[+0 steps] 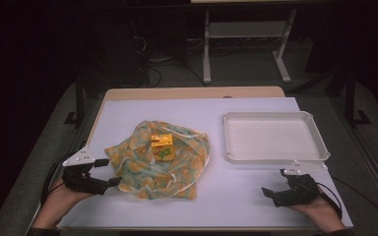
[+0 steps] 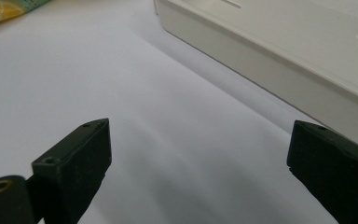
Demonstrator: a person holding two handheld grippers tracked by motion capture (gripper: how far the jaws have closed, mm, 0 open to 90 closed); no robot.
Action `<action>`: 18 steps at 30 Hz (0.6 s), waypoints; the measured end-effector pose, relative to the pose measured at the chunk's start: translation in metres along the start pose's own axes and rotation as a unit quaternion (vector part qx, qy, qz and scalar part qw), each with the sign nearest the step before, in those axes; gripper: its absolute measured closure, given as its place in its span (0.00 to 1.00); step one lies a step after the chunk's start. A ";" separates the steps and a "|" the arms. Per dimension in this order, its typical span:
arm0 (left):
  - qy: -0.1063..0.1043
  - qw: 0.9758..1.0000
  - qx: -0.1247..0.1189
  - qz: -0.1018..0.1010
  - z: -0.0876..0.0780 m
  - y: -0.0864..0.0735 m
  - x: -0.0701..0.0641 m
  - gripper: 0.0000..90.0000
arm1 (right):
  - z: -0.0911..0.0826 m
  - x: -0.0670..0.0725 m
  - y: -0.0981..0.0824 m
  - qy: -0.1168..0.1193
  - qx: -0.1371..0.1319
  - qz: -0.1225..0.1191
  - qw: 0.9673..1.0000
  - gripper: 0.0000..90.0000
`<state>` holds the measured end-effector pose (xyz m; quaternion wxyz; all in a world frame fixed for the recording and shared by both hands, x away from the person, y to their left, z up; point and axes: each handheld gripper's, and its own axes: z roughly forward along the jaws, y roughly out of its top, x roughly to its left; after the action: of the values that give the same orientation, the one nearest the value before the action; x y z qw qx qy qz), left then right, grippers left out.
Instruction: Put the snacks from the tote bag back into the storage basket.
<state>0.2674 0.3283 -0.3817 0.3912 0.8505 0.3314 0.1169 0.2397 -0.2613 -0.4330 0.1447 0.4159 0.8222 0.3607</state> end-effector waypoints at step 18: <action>-0.014 1.000 -0.020 0.007 0.006 0.031 0.001 0.34 | 0.002 0.001 0.001 0.004 0.004 0.001 1.000 0.07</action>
<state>0.2854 0.3103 -0.3623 0.4119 0.8463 0.3179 0.1145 0.2408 -0.2595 -0.4340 0.1395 0.4155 0.8239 0.3593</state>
